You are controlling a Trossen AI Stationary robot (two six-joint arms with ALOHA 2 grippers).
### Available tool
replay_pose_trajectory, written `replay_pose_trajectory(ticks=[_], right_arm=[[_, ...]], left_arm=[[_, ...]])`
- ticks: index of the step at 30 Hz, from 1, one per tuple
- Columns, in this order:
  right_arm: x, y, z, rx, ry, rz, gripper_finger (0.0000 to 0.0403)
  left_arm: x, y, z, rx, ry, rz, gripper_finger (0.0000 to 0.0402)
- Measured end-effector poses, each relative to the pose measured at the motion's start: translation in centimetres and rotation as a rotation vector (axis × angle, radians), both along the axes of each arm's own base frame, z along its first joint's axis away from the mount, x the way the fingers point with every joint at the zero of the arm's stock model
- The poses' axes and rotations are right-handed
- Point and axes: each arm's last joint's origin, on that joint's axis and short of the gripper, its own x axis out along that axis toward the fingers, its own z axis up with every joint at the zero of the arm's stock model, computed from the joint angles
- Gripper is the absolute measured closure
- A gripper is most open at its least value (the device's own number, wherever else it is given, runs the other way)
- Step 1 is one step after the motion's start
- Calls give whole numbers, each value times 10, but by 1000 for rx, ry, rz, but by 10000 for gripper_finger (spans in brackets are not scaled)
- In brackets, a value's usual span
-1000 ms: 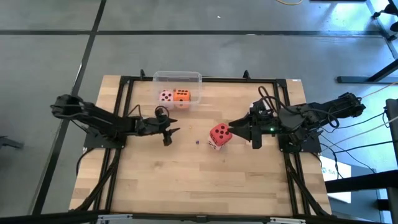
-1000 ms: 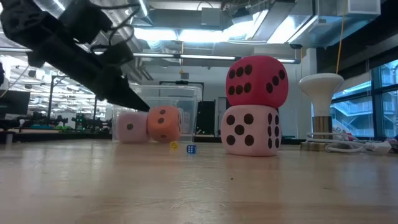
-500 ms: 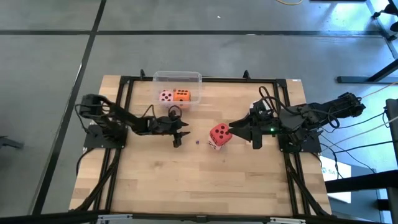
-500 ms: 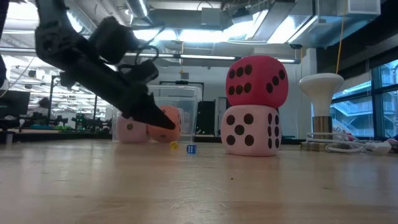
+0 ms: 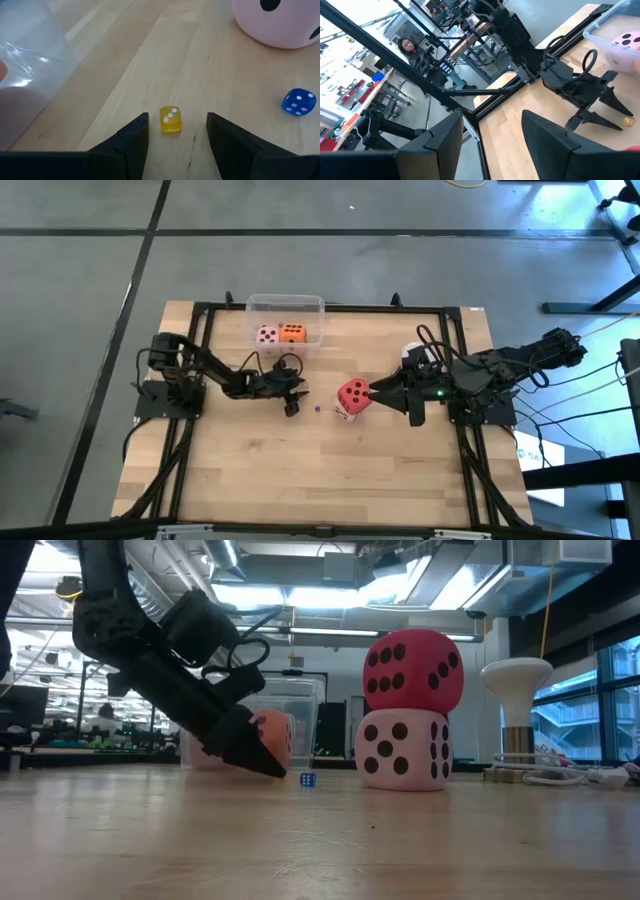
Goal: Pick & Place Dice
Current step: Put the small yellow dice into the transparent bin
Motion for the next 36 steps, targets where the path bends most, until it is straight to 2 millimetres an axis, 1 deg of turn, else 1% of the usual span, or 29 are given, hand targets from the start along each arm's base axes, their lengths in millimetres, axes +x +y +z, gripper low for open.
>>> replay_pose_trajectory(ticks=[4,14,20,25,30,33,36], right_arm=[[0,0,0,0,0,2,201],[0,0,0,-4,0,3,201],[0,0,0,-4,0,3,201],[0,0,0,-3,0,3,201],[0,1,0,-3,-1,5,201],[-1,2,0,8,0,8,201],[-2,4,0,12,0,18,201]], left_arm=[[-1,1,-1,6,12,11,215],[-3,11,-1,-17,9,76,215],[-2,10,-2,-40,7,39,215],[1,10,-8,-62,-8,19,215],[9,10,-11,-90,-13,21,216],[13,10,-11,-101,11,-23,227],[13,9,-11,-110,43,-58,256]])
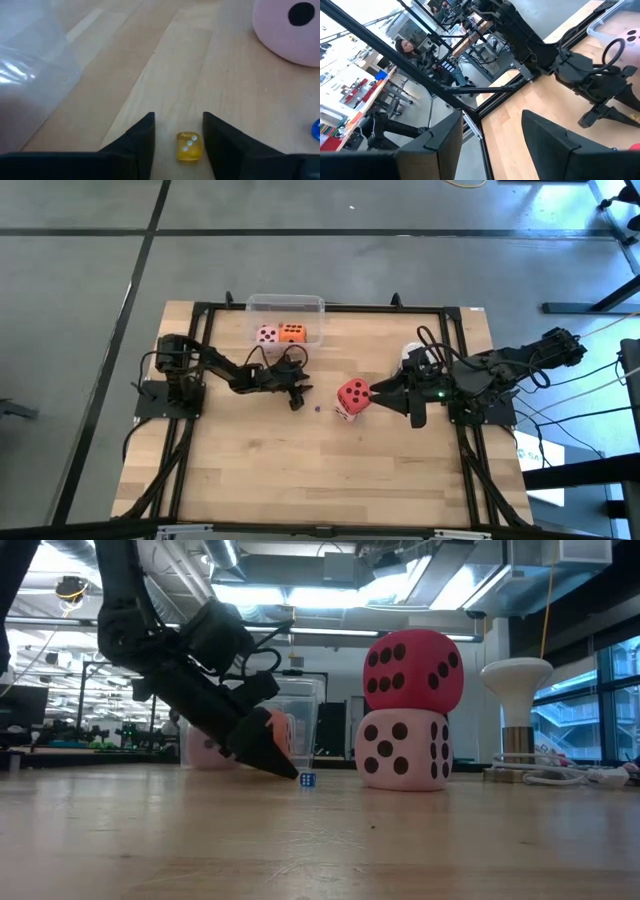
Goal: Pick & Place Dice
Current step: Put the small yellow dice into the transparent bin
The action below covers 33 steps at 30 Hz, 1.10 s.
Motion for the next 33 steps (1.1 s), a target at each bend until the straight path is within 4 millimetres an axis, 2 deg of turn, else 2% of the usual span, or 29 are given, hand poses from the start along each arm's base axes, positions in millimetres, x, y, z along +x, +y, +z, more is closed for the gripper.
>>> replay_pose_trajectory(ticks=[5,9,13,20,25,29,33], right_arm=[[-1,2,0,1,0,9,201],[-1,3,0,0,-2,-2,202],[-1,3,0,-1,-2,-5,202],[-1,3,0,-1,-3,-7,202],[-1,3,0,-1,-3,-8,202],[-2,3,0,1,-3,-5,202],[-2,4,0,2,-2,-4,202]], left_arm=[[-2,-1,-1,-43,4,-5,304],[-2,-1,1,-51,2,-2,311],[-2,-2,1,-67,1,-30,295],[-2,-3,1,-95,-1,-58,242],[-6,-4,-4,-112,58,-65,210],[-7,-5,-6,-135,87,-62,201],[-8,-5,-8,-149,101,-55,210]])
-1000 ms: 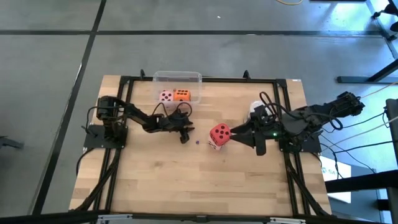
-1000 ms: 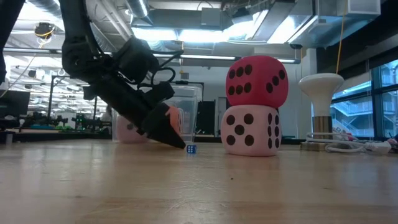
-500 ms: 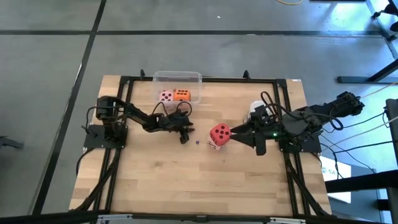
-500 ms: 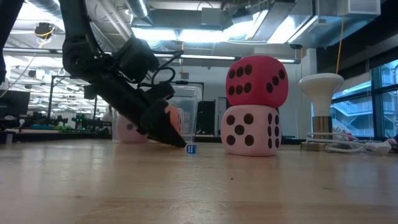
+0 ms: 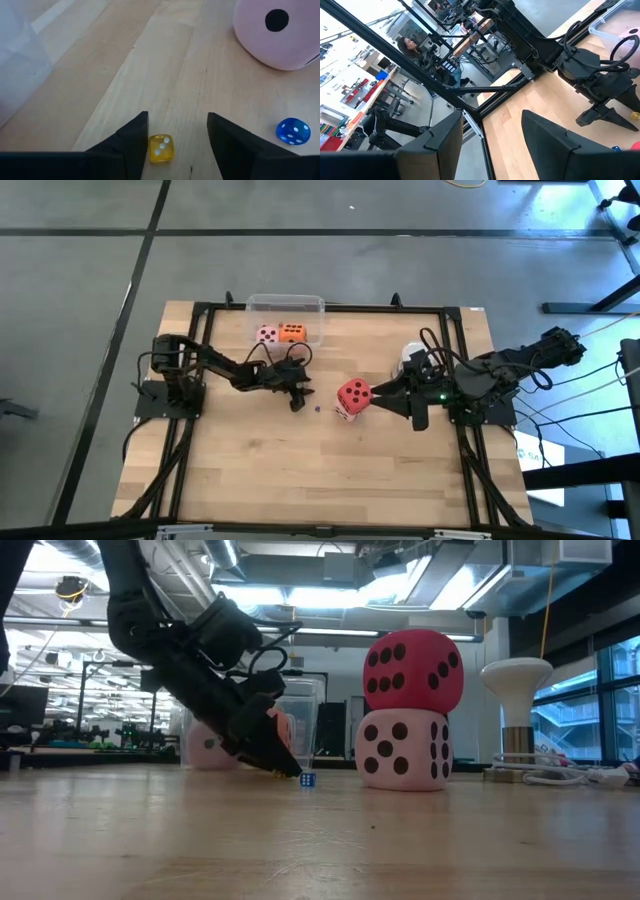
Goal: Pick & Place Dice
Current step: Put the small yellow dice into the transparent bin
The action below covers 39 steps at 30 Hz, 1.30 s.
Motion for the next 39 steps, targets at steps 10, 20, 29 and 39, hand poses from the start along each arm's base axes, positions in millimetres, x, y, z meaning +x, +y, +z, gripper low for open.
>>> replay_pose_trajectory(ticks=[10,20,29,39], right_arm=[[0,0,0,-5,0,0,202],[0,0,0,-12,-1,-2,202],[0,0,0,-12,-1,-2,202],[0,0,0,-12,-1,-2,201]], left_arm=[[-11,-2,16,30,79,-38,241],[-15,-1,16,58,114,3,277],[-17,-2,15,68,143,-47,385],[-16,-2,19,24,111,-30,396]])
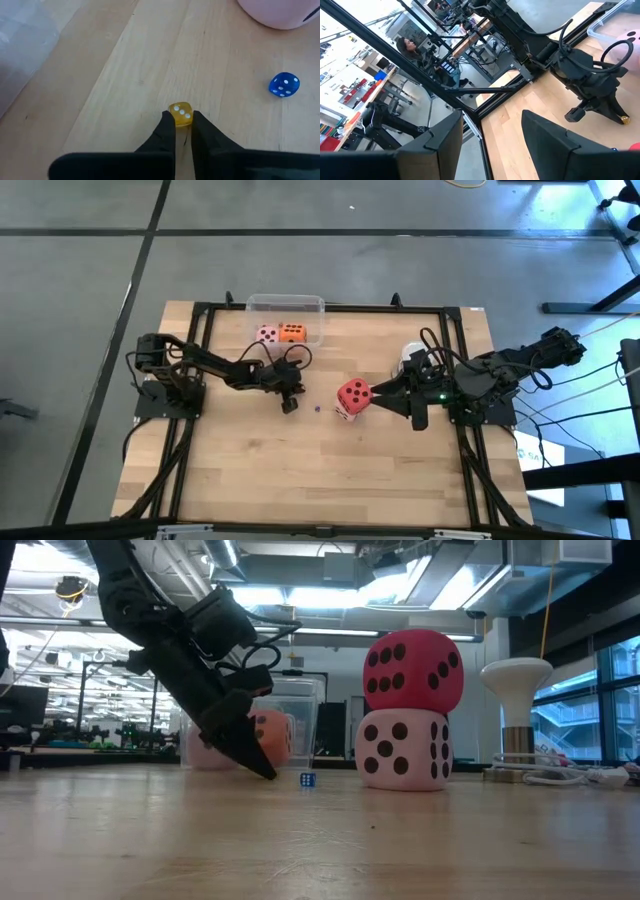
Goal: Pick & Place Dice
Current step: Put the small yellow dice into the transparent bin
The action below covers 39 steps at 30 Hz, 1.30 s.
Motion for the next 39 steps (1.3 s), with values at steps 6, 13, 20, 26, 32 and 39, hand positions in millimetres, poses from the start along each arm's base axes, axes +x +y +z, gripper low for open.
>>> replay_pose_trajectory(ticks=[6,13,20,26,32,39], right_arm=[[0,0,0,0,0,0,201],[0,0,0,-7,-1,2,201],[0,0,0,-7,-1,2,201],[0,0,0,-7,-1,2,201],[0,0,0,-7,-1,2,201],[0,0,0,-7,-1,2,201]], left_arm=[[-1,-1,18,-17,-74,-27,397],[-7,-3,60,-11,-248,-39,398],[-28,-2,115,45,-466,61,398],[-51,6,164,102,-580,157,399],[-67,23,214,222,-425,223,399],[-82,68,246,281,-164,372,399]])
